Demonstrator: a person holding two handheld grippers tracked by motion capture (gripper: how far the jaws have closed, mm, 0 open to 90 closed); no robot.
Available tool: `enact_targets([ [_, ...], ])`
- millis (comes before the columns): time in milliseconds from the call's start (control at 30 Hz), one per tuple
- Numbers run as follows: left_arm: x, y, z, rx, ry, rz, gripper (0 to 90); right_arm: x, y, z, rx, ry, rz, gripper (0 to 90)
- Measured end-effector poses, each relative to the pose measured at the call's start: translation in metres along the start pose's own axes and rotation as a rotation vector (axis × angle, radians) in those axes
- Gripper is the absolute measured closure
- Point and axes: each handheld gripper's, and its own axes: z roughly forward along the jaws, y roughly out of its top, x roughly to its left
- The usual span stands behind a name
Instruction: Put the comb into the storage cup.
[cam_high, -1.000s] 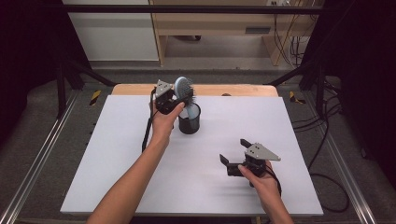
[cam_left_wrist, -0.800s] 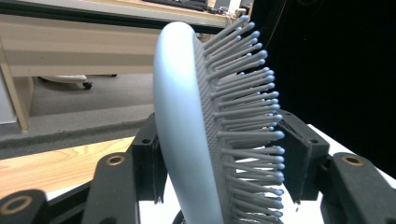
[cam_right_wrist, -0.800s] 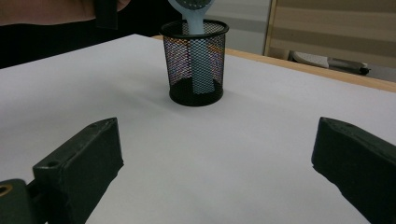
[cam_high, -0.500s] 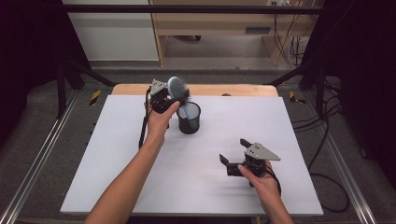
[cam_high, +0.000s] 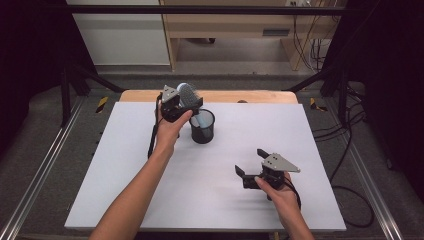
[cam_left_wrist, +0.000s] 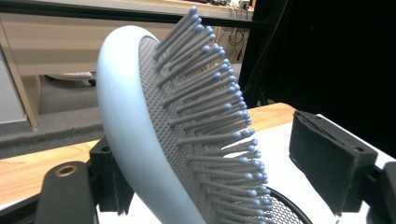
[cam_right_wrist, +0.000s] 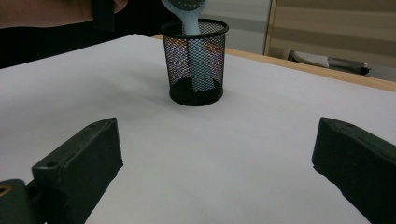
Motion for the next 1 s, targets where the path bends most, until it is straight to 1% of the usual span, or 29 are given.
enact_targets([
  [100, -0.0004, 0.0, 0.0001, 0.003, 0.005, 0.014, 16.9, 0.0003, 0.0, 0.0001, 0.002, 0.0, 0.002, 1.9],
  [233, 0.0009, -0.0009, 0.0009, 0.011, 0.001, 0.002, 11.7, 0.0003, -0.0002, 0.0005, 0.003, 0.001, 0.001, 1.9],
  [367, 0.0034, -0.0016, 0.0011, 0.016, 0.002, -0.005, 9.0, 0.0005, -0.0002, 0.0004, 0.003, 0.002, 0.001, 1.8],
  [500, 0.0042, -0.0023, 0.0016, 0.019, 0.002, -0.006, 7.2, 0.0004, -0.0003, 0.0006, 0.004, 0.002, 0.002, 1.6],
  [533, 0.0048, -0.0027, 0.0017, 0.018, 0.001, -0.012, 6.6, 0.0004, -0.0004, 0.0006, 0.004, 0.001, 0.002, 1.5],
  [733, 0.0072, -0.004, 0.0014, 0.019, 0.005, -0.022, 5.3, 0.0006, -0.0005, 0.0009, 0.006, 0.0, 0.001, 1.4],
  [1000, 0.0078, -0.0055, 0.0017, 0.022, 0.003, -0.019, 5.2, 0.0005, -0.0007, 0.001, 0.008, 0.0, -0.001, 1.4],
])
